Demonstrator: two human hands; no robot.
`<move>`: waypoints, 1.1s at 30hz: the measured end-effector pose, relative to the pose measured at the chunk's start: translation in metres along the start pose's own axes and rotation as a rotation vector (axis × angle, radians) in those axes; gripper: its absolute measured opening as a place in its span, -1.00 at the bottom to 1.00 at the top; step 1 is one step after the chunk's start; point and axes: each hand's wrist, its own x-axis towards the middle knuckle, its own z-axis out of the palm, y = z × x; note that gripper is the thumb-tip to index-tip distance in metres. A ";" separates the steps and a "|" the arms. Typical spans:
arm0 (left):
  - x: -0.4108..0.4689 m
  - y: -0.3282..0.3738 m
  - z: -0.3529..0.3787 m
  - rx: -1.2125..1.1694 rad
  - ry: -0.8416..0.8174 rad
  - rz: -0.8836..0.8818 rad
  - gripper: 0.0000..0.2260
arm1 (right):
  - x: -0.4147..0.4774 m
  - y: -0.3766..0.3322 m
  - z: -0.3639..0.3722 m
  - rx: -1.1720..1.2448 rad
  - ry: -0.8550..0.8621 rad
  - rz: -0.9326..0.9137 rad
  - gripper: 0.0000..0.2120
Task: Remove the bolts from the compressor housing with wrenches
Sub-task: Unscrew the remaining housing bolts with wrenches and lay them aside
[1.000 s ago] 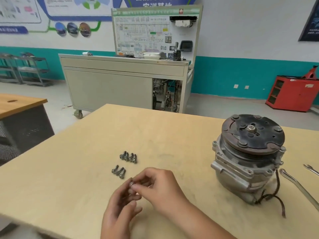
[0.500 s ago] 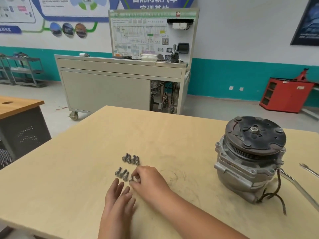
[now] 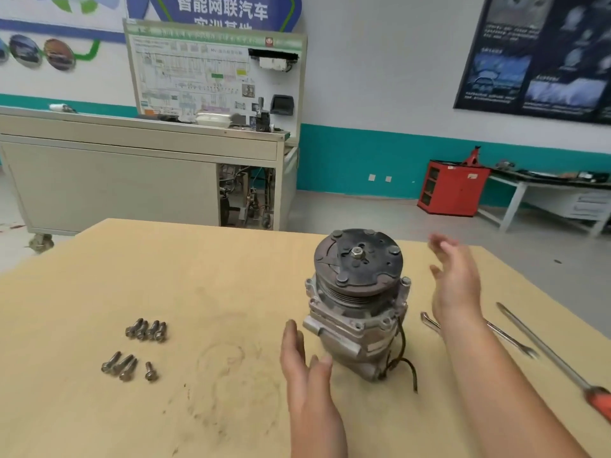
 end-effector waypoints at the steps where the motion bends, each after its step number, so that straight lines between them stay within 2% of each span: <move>1: -0.003 -0.008 0.015 0.071 -0.003 0.031 -0.41 | 0.016 0.011 0.004 -0.040 -0.189 0.126 -0.75; 2: -0.004 -0.015 0.029 0.135 0.009 0.082 -0.46 | 0.025 0.021 0.011 -0.065 -0.375 0.241 -0.69; 4: 0.000 -0.029 0.046 0.240 0.066 0.195 -0.35 | 0.025 0.030 0.019 -0.086 -0.636 0.414 -0.62; 8: 0.012 -0.045 0.056 0.302 0.143 0.292 -0.33 | 0.019 0.024 0.016 -0.153 -0.753 0.467 -0.60; 11: 0.023 -0.046 0.053 0.264 0.174 0.284 -0.39 | 0.012 0.022 0.012 -0.165 -0.662 0.484 -0.58; 14: 0.037 -0.042 0.045 0.199 0.196 0.260 -0.58 | -0.002 0.025 0.007 -0.114 -0.600 0.483 -0.64; 18: 0.047 -0.031 0.041 0.183 0.210 0.223 -0.62 | -0.016 0.022 0.002 0.041 -0.427 0.454 -0.74; 27: 0.049 -0.012 0.029 0.128 0.013 0.269 -0.74 | -0.043 0.020 -0.010 0.272 -0.320 0.504 -0.74; 33: 0.056 0.004 0.026 0.261 -0.193 0.286 -0.75 | -0.073 0.028 -0.033 0.361 -0.277 0.491 -0.68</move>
